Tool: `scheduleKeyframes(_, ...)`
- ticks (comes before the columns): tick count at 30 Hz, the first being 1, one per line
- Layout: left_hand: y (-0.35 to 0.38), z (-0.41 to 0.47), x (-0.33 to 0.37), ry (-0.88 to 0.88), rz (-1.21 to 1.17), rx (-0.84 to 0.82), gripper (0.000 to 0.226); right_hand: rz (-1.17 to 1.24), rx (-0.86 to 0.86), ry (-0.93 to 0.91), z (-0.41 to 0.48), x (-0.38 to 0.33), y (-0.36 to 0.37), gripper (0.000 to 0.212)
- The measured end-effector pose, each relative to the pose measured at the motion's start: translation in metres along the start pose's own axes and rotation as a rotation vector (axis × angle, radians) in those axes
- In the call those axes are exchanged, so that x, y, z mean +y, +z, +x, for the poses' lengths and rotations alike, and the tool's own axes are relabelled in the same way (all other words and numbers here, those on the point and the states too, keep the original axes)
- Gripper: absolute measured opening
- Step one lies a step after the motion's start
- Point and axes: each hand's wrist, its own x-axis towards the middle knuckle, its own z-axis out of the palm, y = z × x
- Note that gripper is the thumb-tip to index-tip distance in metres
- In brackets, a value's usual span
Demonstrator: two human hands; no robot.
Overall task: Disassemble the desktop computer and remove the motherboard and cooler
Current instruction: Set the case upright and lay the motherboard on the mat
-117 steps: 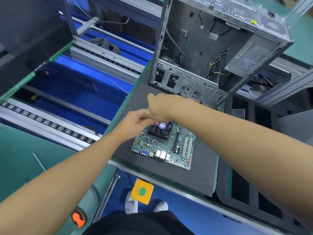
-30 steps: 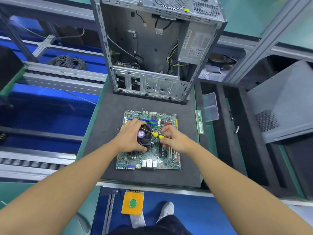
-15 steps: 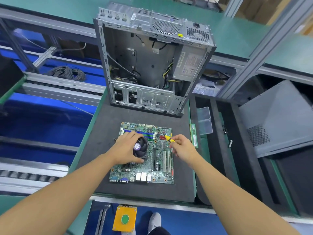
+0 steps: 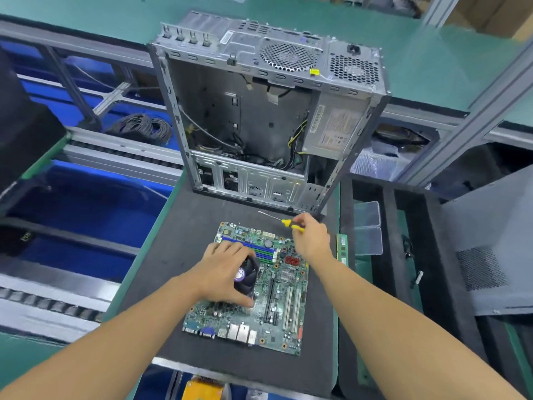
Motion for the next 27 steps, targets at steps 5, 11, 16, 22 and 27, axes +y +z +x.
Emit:
scheduleKeyframes(5, -0.033, 0.026, 0.005, -0.127, -0.107, -0.022, 0.066, -0.228, -0.123, 0.016, 0.024, 0.009, 0.011, 0.027)
scheduleKeyframes(11, -0.018, 0.020, 0.003, -0.136, -0.240, -0.141, 0.025, -0.250, -0.244, -0.041, 0.020, 0.021, 0.013, 0.045)
scheduleKeyframes(16, -0.028, 0.017, 0.012, -0.245, -0.386, -0.171, 0.027, -0.260, -0.211, -0.155, -0.009, 0.016, 0.010, 0.055)
scheduleKeyframes(22, -0.048, -0.003, 0.016, -0.341, -0.399, 0.204, 0.019, 0.281, -0.181, -0.280, -0.046, -0.044, -0.002, 0.018)
scheduleKeyframes(27, -0.062, -0.067, -0.007, -0.466, -0.610, 0.415, 0.024, 0.456, -0.714, -0.274, -0.088, -0.131, 0.020, 0.018)
